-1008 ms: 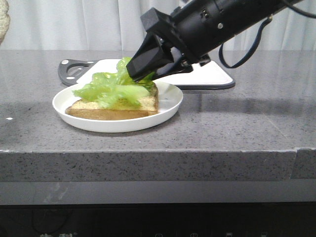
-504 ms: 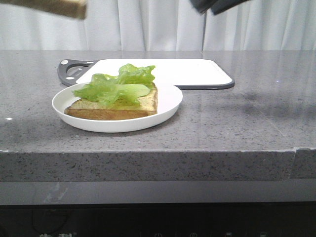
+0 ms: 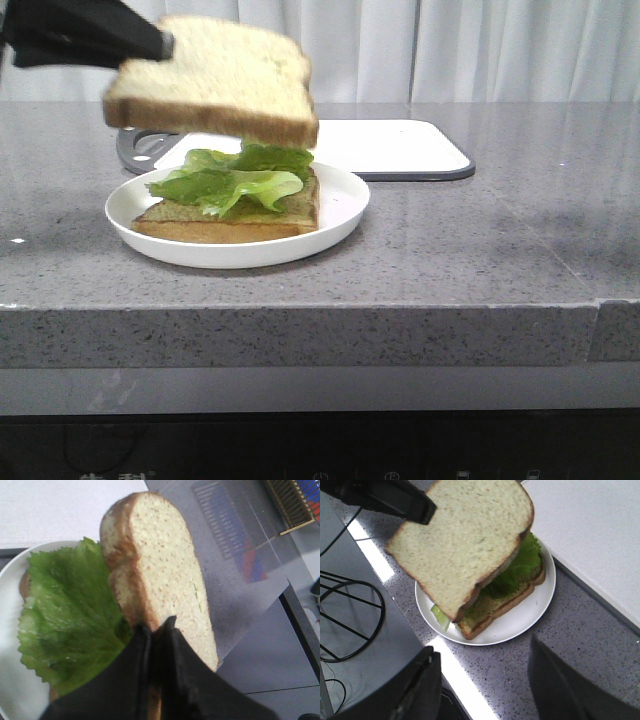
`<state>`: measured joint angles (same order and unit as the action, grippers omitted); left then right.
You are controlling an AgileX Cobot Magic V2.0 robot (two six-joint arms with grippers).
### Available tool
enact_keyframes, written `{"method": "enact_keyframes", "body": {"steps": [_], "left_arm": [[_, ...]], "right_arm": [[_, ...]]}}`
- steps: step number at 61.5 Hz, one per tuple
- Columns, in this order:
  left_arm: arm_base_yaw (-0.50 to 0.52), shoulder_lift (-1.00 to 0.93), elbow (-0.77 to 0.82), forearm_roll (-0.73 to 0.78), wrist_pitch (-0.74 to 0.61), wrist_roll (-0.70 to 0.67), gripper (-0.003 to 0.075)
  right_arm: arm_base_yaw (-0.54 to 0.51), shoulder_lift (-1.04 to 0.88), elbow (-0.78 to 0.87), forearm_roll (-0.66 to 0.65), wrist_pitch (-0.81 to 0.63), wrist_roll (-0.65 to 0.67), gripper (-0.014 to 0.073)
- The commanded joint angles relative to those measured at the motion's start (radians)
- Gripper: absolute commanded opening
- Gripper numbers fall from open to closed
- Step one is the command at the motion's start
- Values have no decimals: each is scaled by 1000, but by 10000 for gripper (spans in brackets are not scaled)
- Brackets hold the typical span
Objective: Left arm grabs bread, right arm adds lettuce
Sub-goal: 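Lower the held bread slice with the left gripper onto the lettuce and release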
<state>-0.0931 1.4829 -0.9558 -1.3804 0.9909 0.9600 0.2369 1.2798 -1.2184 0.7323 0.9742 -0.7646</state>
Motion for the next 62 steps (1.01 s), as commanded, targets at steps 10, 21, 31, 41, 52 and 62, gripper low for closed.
{"method": "enact_keyframes", "body": {"steps": [10,21,31,41,52,62], "left_arm": [[-13,96,-56,-68,57,8,-20],[-13,114,-56,-67,101,8,-20],[-13,114,-56,-68,101,8,85],[-9,112,-56,-66,99,8,346],[12,88,-77,25,115,-32,398],[42,8,-120,174,106,-124,398]], "right_arm": [[-7,-31,-18,26,-34,0,417],[-7,-30,-18,23,-34,0,417],[-7,-30,-18,23,-34,1,417],[-8,-37,-18,-29,-37,66,417],[-36,-78,-18,-230,-16,302,417],[-64,-151,10,-364,9,468,417]]}}
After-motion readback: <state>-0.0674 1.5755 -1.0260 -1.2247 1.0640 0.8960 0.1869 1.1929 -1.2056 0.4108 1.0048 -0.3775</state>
